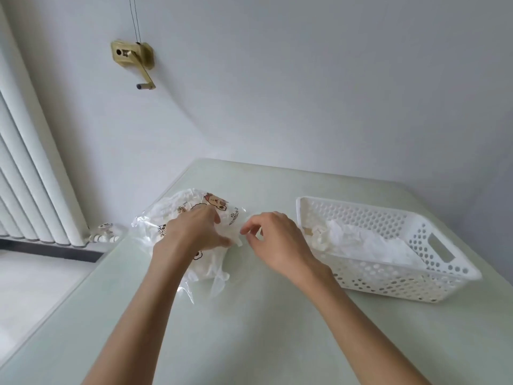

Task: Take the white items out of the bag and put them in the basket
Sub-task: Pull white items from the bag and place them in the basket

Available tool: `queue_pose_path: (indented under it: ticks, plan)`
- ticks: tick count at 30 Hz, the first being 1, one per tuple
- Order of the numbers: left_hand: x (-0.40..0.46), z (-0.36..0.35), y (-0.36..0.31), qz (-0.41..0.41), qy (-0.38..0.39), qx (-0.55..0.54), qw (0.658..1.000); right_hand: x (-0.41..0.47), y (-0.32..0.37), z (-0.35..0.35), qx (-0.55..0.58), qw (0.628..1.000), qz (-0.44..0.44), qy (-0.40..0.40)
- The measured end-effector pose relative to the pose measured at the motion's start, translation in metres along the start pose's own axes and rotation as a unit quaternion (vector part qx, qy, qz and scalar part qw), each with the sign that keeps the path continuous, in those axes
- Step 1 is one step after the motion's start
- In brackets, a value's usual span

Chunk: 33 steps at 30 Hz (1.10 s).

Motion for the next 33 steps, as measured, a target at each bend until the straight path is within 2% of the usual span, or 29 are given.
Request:
queue_pose_path:
  ticks: [2, 7, 11, 16, 18, 25, 28, 33]
  plan:
    - [0.004, 0.0, 0.006, 0.012, 0.003, 0.009, 1.0, 0.002, 0.001, -0.014, 0.013, 1.0, -0.012, 0.018]
    - [0.004, 0.012, 0.025, 0.032, -0.019, -0.048, 0.998, -0.003, 0.004, -0.043, 0.01, 0.998, -0.033, 0.055]
    - [-0.003, 0.021, 0.02, 0.062, -0.059, 0.022, 0.996, -0.006, 0.003, -0.05, 0.025, 0.994, -0.051, 0.088]
    - [0.0, 0.014, 0.014, 0.045, -0.052, 0.024, 0.997, -0.004, 0.004, -0.053, 0.083, 0.968, -0.043, 0.233]
    - [0.001, 0.014, 0.012, 0.031, -0.044, 0.009, 0.999, -0.005, 0.001, -0.053, 0.091, 0.959, -0.044, 0.265]
    - [-0.005, 0.02, 0.012, 0.01, -0.046, 0.019, 0.999, -0.009, 0.004, -0.054, 0.03, 0.995, -0.037, 0.09]
    - [-0.005, 0.018, 0.013, 0.0, -0.049, 0.028, 0.998, -0.009, -0.001, -0.027, -0.008, 0.999, -0.035, 0.021]
    - [-0.001, 0.014, 0.015, -0.003, -0.055, 0.027, 0.998, -0.014, -0.001, 0.012, 0.006, 0.996, -0.028, -0.088]
Point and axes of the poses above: each hand's wrist, its own x-axis towards the middle knuckle, its own z-axis out of the back of the hand, y = z × x, the point moved 3 cm from there along x, towards the middle knuckle, and after that the axes turned 9 degrees about -z, right-handed, at the moved point
